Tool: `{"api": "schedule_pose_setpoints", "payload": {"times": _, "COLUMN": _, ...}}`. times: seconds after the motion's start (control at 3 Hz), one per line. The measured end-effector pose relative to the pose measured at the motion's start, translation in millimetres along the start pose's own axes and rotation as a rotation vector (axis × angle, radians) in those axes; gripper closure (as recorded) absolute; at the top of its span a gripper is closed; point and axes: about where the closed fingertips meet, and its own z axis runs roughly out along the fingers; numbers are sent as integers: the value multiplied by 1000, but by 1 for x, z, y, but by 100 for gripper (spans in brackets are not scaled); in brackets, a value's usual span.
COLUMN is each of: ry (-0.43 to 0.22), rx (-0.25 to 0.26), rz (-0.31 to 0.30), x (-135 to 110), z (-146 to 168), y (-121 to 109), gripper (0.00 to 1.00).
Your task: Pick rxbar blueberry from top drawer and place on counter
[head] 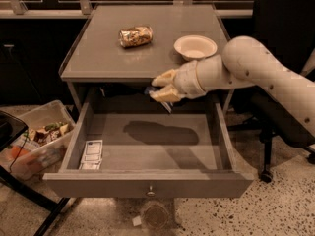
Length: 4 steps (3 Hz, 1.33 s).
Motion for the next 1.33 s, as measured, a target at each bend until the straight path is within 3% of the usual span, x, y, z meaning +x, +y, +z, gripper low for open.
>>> {"api": "schedule_pose_setpoints", "payload": {"times": 0.33, "ry": -53, "rx": 43, "rz": -72, "x": -54, "z": -4, "y": -33, "gripper": 100}}
{"api": "schedule_pose_setpoints", "payload": {"times": 0.67, "ry": -50, "rx": 87, "rz": -135, "x": -104, "z": -5, "y": -65, "gripper": 100}}
{"api": "schedule_pose_setpoints", "payload": {"times": 1.0, "ry": 8, "rx": 142, "rz": -172, "x": -143, "z": -2, "y": -94, "gripper": 100}}
{"api": "schedule_pose_setpoints", "payload": {"times": 1.33, "ry": 95, "rx": 181, "rz": -160, "x": -152, "z": 6, "y": -121, "gripper": 100}}
